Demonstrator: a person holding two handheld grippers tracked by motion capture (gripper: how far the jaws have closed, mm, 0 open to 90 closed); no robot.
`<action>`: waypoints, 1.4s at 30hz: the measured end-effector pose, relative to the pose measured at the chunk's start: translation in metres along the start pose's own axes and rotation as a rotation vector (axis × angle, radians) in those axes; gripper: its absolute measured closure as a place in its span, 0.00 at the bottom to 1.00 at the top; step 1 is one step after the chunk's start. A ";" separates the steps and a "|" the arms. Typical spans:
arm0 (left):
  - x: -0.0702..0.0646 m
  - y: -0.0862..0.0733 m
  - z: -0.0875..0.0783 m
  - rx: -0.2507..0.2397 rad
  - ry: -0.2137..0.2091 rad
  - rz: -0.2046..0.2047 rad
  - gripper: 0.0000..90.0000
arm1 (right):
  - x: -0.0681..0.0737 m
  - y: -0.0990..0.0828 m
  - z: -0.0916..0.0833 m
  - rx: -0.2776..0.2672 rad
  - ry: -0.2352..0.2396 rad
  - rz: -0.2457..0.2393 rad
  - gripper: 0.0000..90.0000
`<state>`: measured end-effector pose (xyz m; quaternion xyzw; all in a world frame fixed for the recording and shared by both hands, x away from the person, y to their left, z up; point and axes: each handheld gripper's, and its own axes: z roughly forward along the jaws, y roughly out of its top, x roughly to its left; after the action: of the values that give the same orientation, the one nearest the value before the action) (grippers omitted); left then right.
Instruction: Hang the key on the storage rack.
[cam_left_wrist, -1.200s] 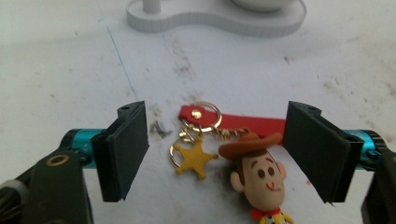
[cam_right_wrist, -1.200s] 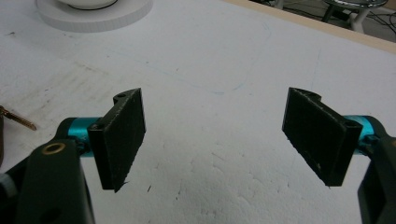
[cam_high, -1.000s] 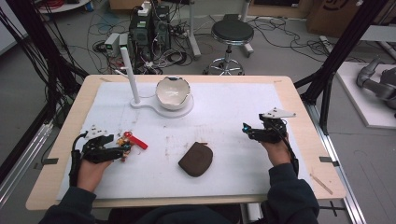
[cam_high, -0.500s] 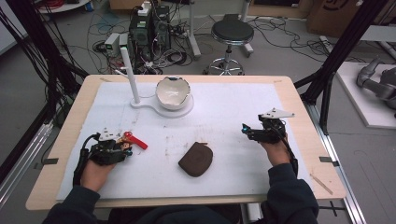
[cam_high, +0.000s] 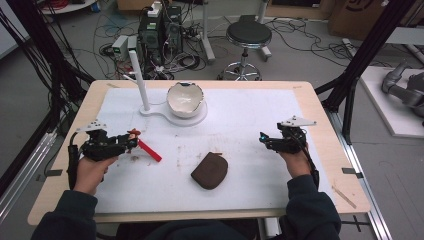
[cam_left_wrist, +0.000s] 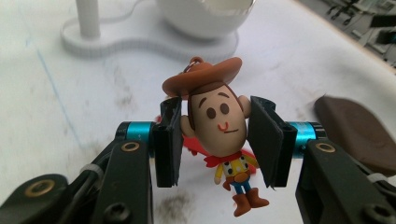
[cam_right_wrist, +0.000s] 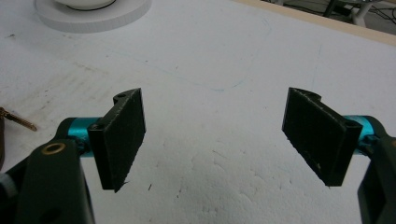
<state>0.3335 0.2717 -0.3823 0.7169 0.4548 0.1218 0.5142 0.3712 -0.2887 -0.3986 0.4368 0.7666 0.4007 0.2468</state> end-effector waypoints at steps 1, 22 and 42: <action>0.000 0.004 -0.001 -0.016 -0.010 0.000 0.62 | 0.000 0.000 0.000 -0.002 -0.002 -0.004 0.24; 0.009 0.120 -0.003 -0.165 0.052 0.047 0.62 | 0.000 0.002 -0.001 -0.016 0.008 -0.009 0.24; 0.022 0.160 0.011 -0.169 0.142 0.022 0.62 | 0.001 0.002 -0.001 -0.014 0.025 -0.006 0.24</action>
<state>0.4370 0.2726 -0.2582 0.6655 0.4702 0.2159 0.5380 0.3716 -0.2877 -0.3964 0.4277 0.7683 0.4106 0.2413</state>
